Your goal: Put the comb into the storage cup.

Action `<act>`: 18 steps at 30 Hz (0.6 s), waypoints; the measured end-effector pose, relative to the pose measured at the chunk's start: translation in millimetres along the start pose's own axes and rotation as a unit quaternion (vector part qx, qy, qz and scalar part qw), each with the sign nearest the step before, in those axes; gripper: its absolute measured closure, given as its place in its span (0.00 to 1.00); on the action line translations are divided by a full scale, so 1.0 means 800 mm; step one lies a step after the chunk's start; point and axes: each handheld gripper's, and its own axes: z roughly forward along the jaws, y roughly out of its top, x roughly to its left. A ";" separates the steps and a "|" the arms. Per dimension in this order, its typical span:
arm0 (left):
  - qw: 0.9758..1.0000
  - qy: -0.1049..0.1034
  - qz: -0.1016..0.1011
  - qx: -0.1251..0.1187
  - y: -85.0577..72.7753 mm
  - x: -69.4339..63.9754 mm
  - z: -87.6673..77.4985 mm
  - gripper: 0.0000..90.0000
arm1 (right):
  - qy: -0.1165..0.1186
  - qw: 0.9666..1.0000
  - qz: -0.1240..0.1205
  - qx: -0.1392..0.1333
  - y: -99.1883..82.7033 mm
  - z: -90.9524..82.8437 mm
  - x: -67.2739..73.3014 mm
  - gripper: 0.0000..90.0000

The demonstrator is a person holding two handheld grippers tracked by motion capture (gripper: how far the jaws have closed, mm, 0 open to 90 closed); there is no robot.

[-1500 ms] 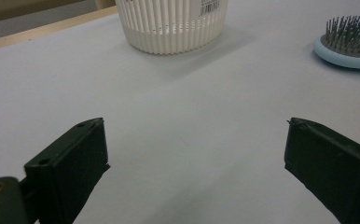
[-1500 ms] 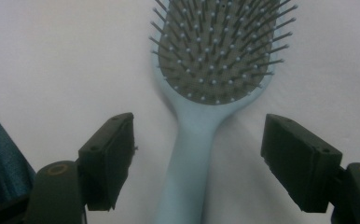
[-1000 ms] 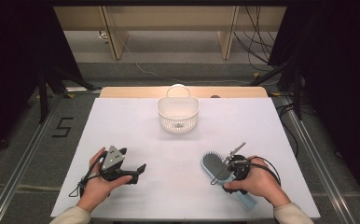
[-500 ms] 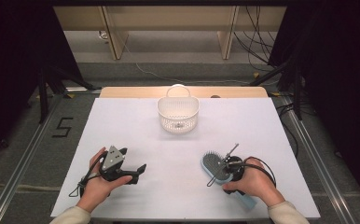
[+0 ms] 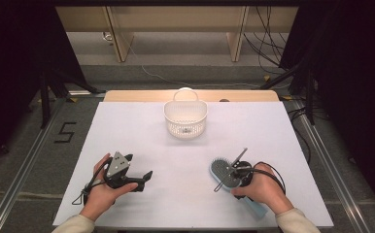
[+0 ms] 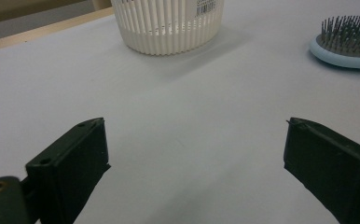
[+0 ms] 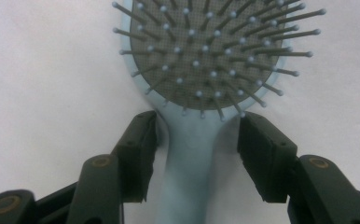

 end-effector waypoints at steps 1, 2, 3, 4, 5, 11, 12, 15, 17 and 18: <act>1.000 0.000 0.000 -0.001 0.000 0.000 0.000 0.07 | -0.002 1.000 0.000 0.004 0.001 0.000 0.001 0.56; 1.000 0.001 0.000 -0.001 0.000 0.000 0.000 0.07 | 0.000 1.000 0.000 0.009 0.002 -0.001 0.001 0.58; 1.000 0.001 -0.001 -0.001 0.000 0.000 0.000 0.07 | 0.000 1.000 0.000 0.012 0.003 -0.001 0.002 0.60; 1.000 0.000 0.000 -0.001 0.000 0.000 0.000 0.07 | 0.001 1.000 -0.001 0.013 0.004 -0.001 0.003 0.61; 1.000 0.000 0.000 -0.001 0.000 0.000 0.000 0.07 | 0.001 1.000 -0.003 0.016 0.005 -0.001 0.004 0.63; 1.000 0.000 0.000 -0.001 0.000 0.000 0.000 0.07 | 0.004 1.000 0.010 0.023 0.008 -0.001 0.001 0.69; 1.000 0.000 -0.001 -0.001 0.000 0.000 0.000 0.07 | 0.004 1.000 0.011 0.025 0.008 -0.001 0.001 0.69; 1.000 0.000 0.000 -0.001 0.000 0.000 0.000 0.07 | 0.001 0.999 0.014 0.029 0.009 -0.001 0.002 0.72; 1.000 0.000 0.001 -0.001 0.000 -0.001 0.000 0.07 | 0.003 0.999 0.016 0.029 0.009 -0.001 0.002 0.74; 1.000 0.000 0.000 -0.001 0.000 -0.001 0.000 0.07 | 0.004 0.999 0.017 0.029 0.009 -0.001 0.002 0.75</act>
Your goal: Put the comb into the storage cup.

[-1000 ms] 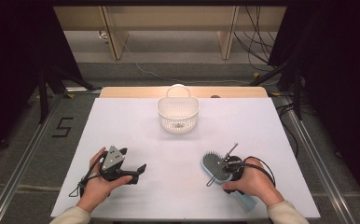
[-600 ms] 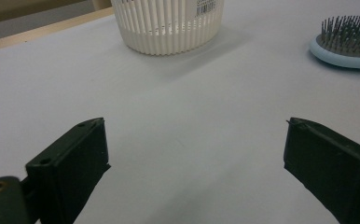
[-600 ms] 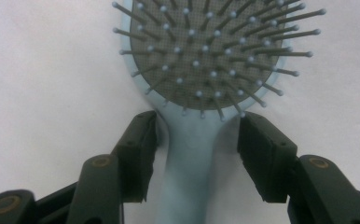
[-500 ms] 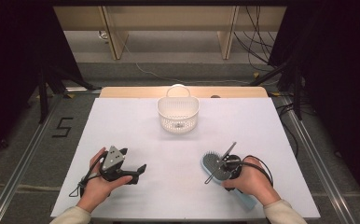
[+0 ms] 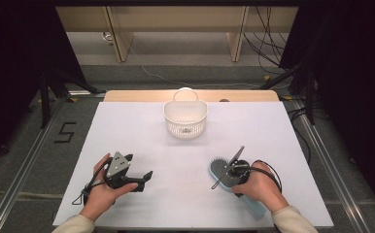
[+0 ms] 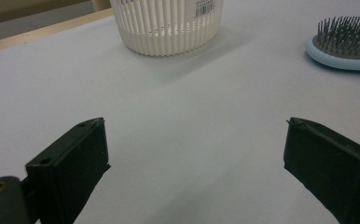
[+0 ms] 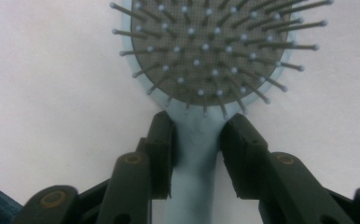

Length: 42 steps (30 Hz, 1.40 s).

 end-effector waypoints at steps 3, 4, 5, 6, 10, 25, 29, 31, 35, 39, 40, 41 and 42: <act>1.000 0.000 0.000 0.000 0.000 0.000 0.000 0.07 | -0.001 1.000 0.002 0.000 0.000 0.000 -0.001 0.76; 1.000 0.000 0.000 0.000 0.000 0.000 0.000 0.07 | -0.001 1.000 0.003 -0.001 -0.001 0.000 -0.001 0.76; 1.000 0.000 0.000 0.000 0.000 0.000 0.000 0.07 | -0.002 1.000 0.003 -0.001 0.000 0.000 -0.001 0.76; 1.000 0.000 0.000 0.000 0.000 0.000 0.000 0.07 | -0.002 1.000 0.004 0.000 0.000 0.000 0.000 0.76; 1.000 0.001 0.000 0.000 0.000 0.000 0.000 0.07 | -0.003 1.000 0.008 0.001 0.000 0.000 0.001 0.77; 1.000 0.001 -0.001 0.000 0.000 0.001 0.000 0.07 | 0.004 1.000 0.013 -0.016 -0.006 -0.002 -0.002 0.78; 1.000 0.001 -0.001 0.000 0.000 0.001 0.000 0.07 | 0.004 1.000 0.010 -0.019 -0.007 -0.002 -0.002 0.78; 1.000 0.001 -0.002 0.000 0.000 0.001 0.000 0.07 | 0.005 1.000 0.010 -0.023 -0.008 -0.002 -0.002 0.78; 1.000 0.000 -0.002 0.001 0.000 0.001 0.000 0.07 | 0.009 0.999 0.013 -0.029 -0.012 -0.003 -0.004 0.79; 1.000 0.000 -0.002 0.000 0.000 0.001 0.000 0.07 | 0.009 0.999 0.017 -0.036 -0.015 -0.004 -0.005 0.79; 1.000 0.000 -0.002 0.000 0.000 0.001 0.000 0.07 | 0.009 0.999 0.017 -0.038 -0.015 -0.004 -0.006 0.79; 1.000 0.000 -0.002 0.001 0.000 0.001 0.000 0.07 | 0.009 0.999 0.019 -0.039 -0.016 -0.005 -0.007 0.79; 1.000 0.000 -0.002 0.001 0.000 0.001 0.001 0.07 | 0.008 0.999 0.019 -0.040 -0.017 -0.006 -0.007 0.79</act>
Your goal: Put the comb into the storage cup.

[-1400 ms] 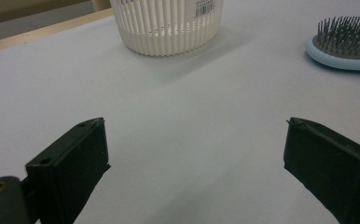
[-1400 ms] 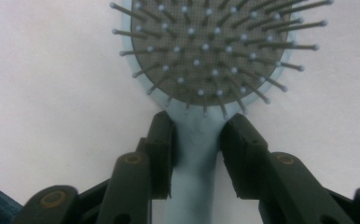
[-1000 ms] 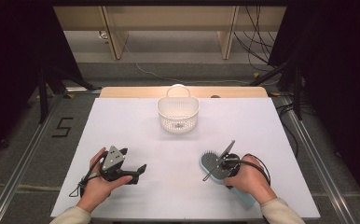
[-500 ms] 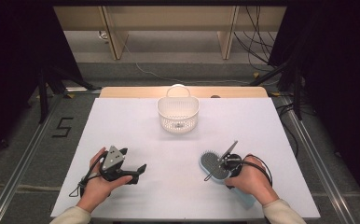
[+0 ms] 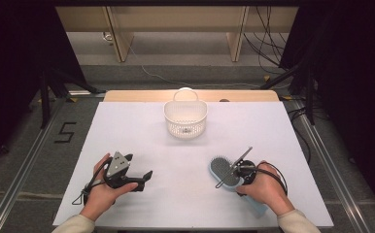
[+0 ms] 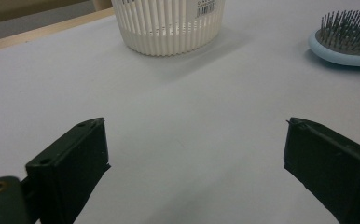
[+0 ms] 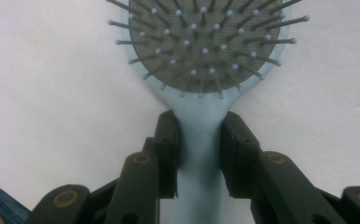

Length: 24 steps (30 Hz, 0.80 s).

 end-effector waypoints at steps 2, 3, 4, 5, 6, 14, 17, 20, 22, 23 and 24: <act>1.000 0.000 0.000 0.000 0.000 0.000 0.000 0.07 | 0.003 1.000 0.003 -0.004 -0.001 -0.002 -0.001 0.79; 1.000 0.000 -0.001 0.000 0.000 0.000 0.000 0.07 | 0.004 1.000 0.003 -0.008 -0.002 -0.002 -0.002 0.79; 1.000 0.001 -0.001 0.000 0.000 0.000 0.000 0.07 | 0.004 1.000 0.005 -0.010 -0.002 -0.002 -0.002 0.79; 1.000 0.001 -0.001 0.000 0.000 0.000 0.000 0.07 | 0.003 1.000 0.004 -0.011 -0.003 -0.003 -0.003 0.79; 1.000 0.000 -0.001 0.000 0.000 0.000 0.000 0.07 | 0.003 1.000 0.004 -0.012 -0.003 -0.003 -0.003 0.79; 1.000 0.002 -0.002 -0.002 0.000 0.000 0.000 0.07 | 0.003 0.999 0.013 -0.041 -0.003 -0.013 -0.005 0.79; 1.000 0.001 -0.001 -0.002 0.000 0.001 0.000 0.07 | 0.005 0.998 0.019 -0.062 -0.002 -0.016 -0.006 0.79; 1.000 0.002 -0.002 -0.002 0.000 0.001 0.000 0.07 | 0.005 0.997 0.023 -0.079 -0.002 -0.019 -0.006 0.79; 1.000 0.002 -0.002 -0.002 0.000 0.001 0.000 0.07 | 0.009 0.996 0.024 -0.090 -0.002 -0.020 -0.006 0.79; 1.000 0.002 -0.001 -0.002 0.000 0.001 -0.001 0.07 | 0.009 0.995 0.025 -0.093 -0.002 -0.021 -0.006 0.79; 1.000 0.003 -0.001 -0.002 0.000 0.001 -0.001 0.07 | 0.011 0.995 0.028 -0.100 -0.002 -0.021 -0.005 0.79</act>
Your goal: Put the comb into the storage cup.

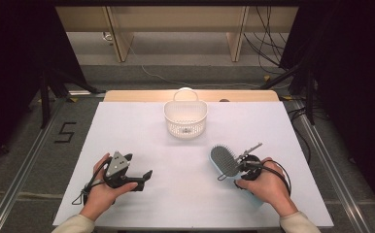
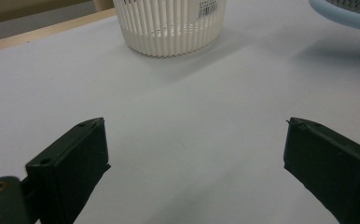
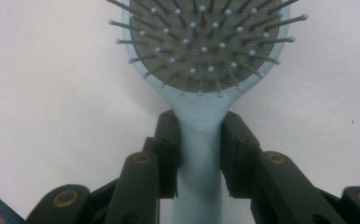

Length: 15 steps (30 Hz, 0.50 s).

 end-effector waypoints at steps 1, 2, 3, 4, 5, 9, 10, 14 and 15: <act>1.000 0.000 0.000 0.000 0.000 0.000 0.000 0.07 | 0.000 1.000 0.000 -0.006 0.000 0.000 0.000 0.79; 1.000 0.000 0.000 0.000 0.000 0.000 0.000 0.07 | 0.001 1.000 0.001 -0.007 0.000 0.000 -0.001 0.79; 1.000 0.000 0.000 0.000 0.000 0.000 0.000 0.07 | 0.001 1.000 0.001 -0.008 0.000 0.000 -0.001 0.78; 1.000 0.000 0.000 0.000 0.000 0.000 0.000 0.07 | 0.001 1.000 0.003 -0.013 0.000 0.001 -0.001 0.79; 1.000 -0.001 0.000 0.000 0.000 0.000 0.000 0.07 | 0.001 1.000 0.004 -0.018 0.000 0.001 -0.001 0.79; 1.000 -0.001 0.001 0.000 0.000 0.000 0.000 0.07 | 0.002 1.000 0.005 -0.027 -0.001 0.001 -0.002 0.78; 1.000 -0.001 0.001 0.000 0.000 0.000 -0.001 0.07 | 0.000 0.999 0.004 -0.034 -0.001 0.002 -0.002 0.79; 1.000 -0.001 0.003 0.000 0.000 -0.001 -0.001 0.07 | 0.003 0.999 0.005 -0.044 0.000 0.004 -0.003 0.79; 1.000 -0.001 0.002 0.000 0.000 -0.001 -0.001 0.07 | 0.003 0.999 0.006 -0.048 0.000 0.003 -0.002 0.78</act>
